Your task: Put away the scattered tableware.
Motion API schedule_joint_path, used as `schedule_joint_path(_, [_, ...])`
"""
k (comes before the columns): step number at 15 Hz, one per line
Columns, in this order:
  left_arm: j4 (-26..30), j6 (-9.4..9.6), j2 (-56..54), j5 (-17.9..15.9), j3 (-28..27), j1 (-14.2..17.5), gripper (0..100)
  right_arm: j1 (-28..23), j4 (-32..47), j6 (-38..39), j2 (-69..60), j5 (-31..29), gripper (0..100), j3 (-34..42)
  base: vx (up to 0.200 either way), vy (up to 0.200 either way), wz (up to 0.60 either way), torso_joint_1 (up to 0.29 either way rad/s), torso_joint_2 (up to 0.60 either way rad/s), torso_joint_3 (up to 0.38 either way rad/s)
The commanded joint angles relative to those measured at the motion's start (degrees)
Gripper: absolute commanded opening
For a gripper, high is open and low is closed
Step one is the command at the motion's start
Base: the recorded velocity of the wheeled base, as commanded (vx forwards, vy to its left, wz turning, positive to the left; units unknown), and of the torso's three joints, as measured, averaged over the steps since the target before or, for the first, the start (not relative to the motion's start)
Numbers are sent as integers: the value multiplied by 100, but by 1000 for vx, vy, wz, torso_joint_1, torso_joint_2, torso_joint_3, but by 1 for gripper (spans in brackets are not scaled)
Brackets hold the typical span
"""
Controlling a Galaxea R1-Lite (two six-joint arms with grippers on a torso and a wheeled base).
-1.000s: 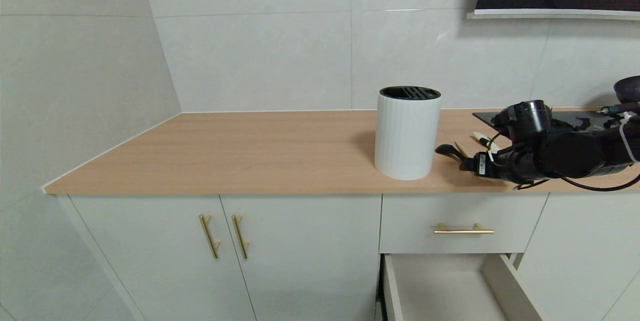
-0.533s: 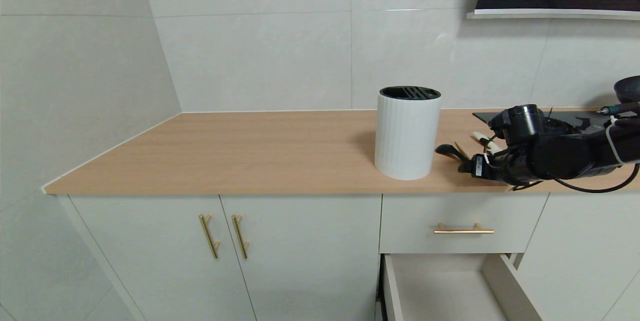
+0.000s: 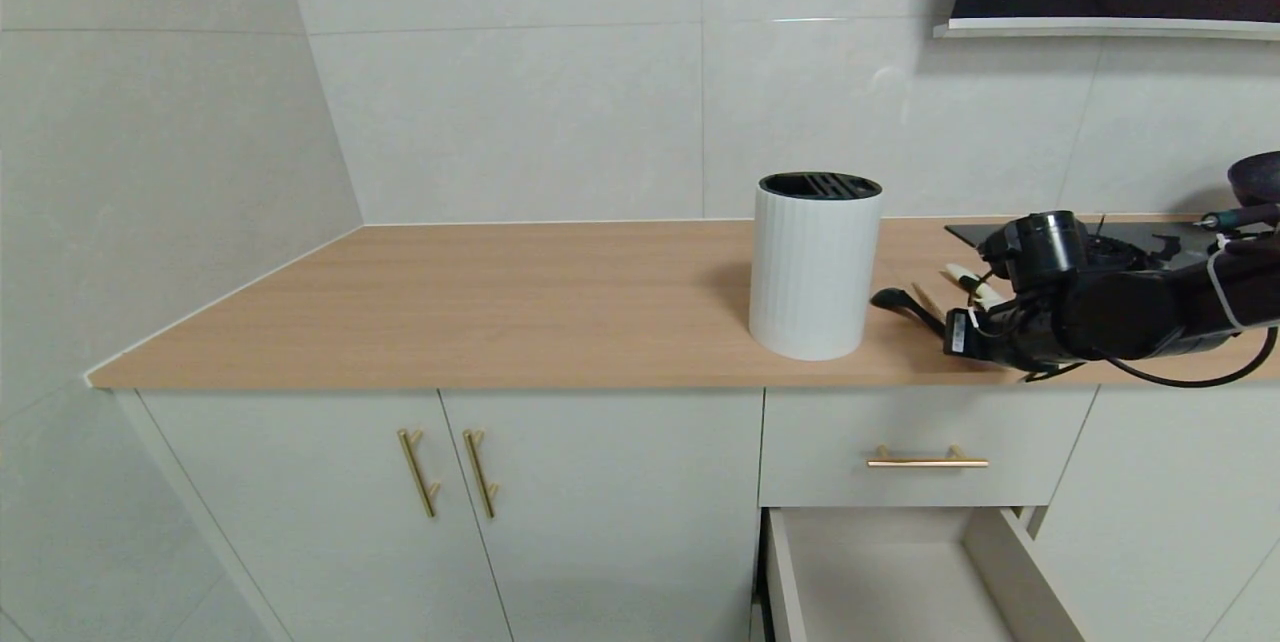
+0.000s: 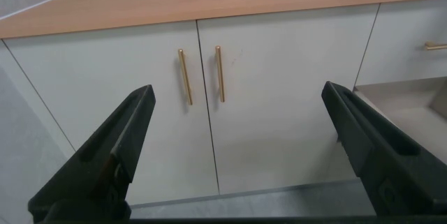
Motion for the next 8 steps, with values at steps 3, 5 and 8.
schedule_joint_path(3, [2, 0, 2, 8, 1, 1, 100, -12, 16, 28, -329, -8, 0, 71, 0, 0, 0, 0, 0, 0])
schedule_joint_path(5, [2, 0, 2, -1, 1, 1, 100, 23, 43, 256, -1111, 36, 0, 449, 0, 0, 0, 0, 0, 0])
schedule_joint_path(8, [2, 0, 2, -1, 1, 1, 100, 67, 148, 265, -2605, 106, 0, 1372, 0, 0, 0, 0, 0, 0])
